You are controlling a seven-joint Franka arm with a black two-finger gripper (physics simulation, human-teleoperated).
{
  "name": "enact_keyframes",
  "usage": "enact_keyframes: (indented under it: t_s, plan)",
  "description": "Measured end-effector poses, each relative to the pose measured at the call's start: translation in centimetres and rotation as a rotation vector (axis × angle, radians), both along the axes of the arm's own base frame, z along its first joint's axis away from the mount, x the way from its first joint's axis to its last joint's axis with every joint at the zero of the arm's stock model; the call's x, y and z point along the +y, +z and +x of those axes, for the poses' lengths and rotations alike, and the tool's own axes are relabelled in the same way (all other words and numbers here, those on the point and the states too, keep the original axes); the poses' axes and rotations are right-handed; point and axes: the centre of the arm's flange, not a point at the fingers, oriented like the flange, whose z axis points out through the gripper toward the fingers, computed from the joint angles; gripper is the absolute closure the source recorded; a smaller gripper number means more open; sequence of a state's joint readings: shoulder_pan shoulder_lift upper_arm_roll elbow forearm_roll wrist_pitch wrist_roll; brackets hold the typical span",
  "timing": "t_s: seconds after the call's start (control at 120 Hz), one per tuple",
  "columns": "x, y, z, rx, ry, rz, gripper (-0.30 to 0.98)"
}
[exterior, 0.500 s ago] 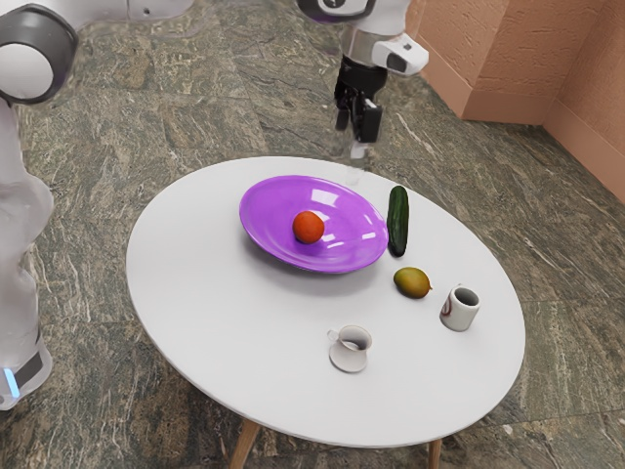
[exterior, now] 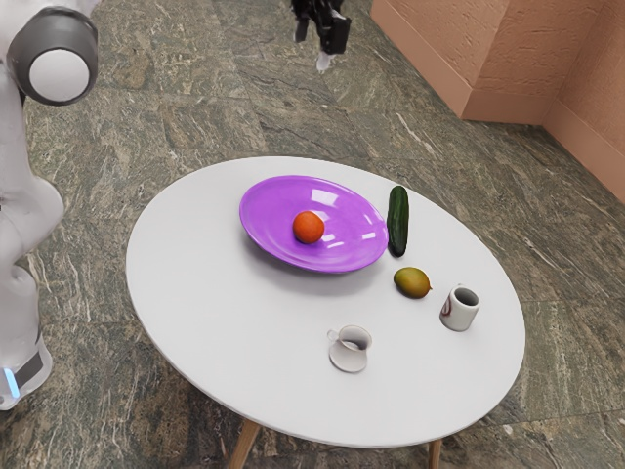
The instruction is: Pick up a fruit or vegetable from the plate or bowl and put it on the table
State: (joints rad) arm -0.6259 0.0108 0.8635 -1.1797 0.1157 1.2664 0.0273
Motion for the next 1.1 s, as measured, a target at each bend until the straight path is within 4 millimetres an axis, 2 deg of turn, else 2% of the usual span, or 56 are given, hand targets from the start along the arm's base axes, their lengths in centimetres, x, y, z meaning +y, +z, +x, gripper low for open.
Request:
enact_keyframes:
  t_s: [0.033,0.058,0.108,0.133,0.167,0.225,0.25,0.3,0.383,0.4,0.433,0.483,0.583,0.733,0.792,0.967,1.1]
  plan:
    - [-1.3,-3.5,2.3,0.069,-0.025,-0.014,0.02]
    - [-1.4,-6.1,4.0,0.117,-0.026,-0.027,0.02]
    - [1.7,-9.8,5.5,0.160,0.012,-0.074,0.02]
    - [2.6,-10.8,5.9,0.166,0.011,-0.099,0.02]
    - [2.3,-11.8,6.6,0.169,-0.023,-0.130,0.02]
    - [-0.4,-12.7,7.7,0.175,-0.123,-0.184,0.02]
    - [-2.4,-12.7,7.8,0.173,-0.186,-0.212,0.02]
    - [-6.8,-13.3,6.6,0.181,-0.323,-0.294,0.02]
    - [-13.2,-15.1,0.0,0.196,-0.587,-0.385,0.02]
    - [-14.1,-15.7,-1.2,0.207,-0.632,-0.387,0.02]
    - [-14.7,-17.7,-2.0,0.248,-0.671,-0.377,0.02]
    - [-14.8,-20.0,-2.2,0.297,-0.682,-0.341,0.02]
    - [-13.5,-21.5,-1.2,0.301,-0.652,-0.244,0.02]
    - [-14.0,-20.6,1.2,0.122,-0.669,-0.076,0.02]
    - [-13.7,-20.3,1.1,0.053,-0.676,-0.094,0.02]
    - [-10.6,-21.9,1.5,-0.016,-0.608,-0.158,0.02]
    - [-8.7,-25.3,2.5,0.041,-0.549,-0.214,0.02]
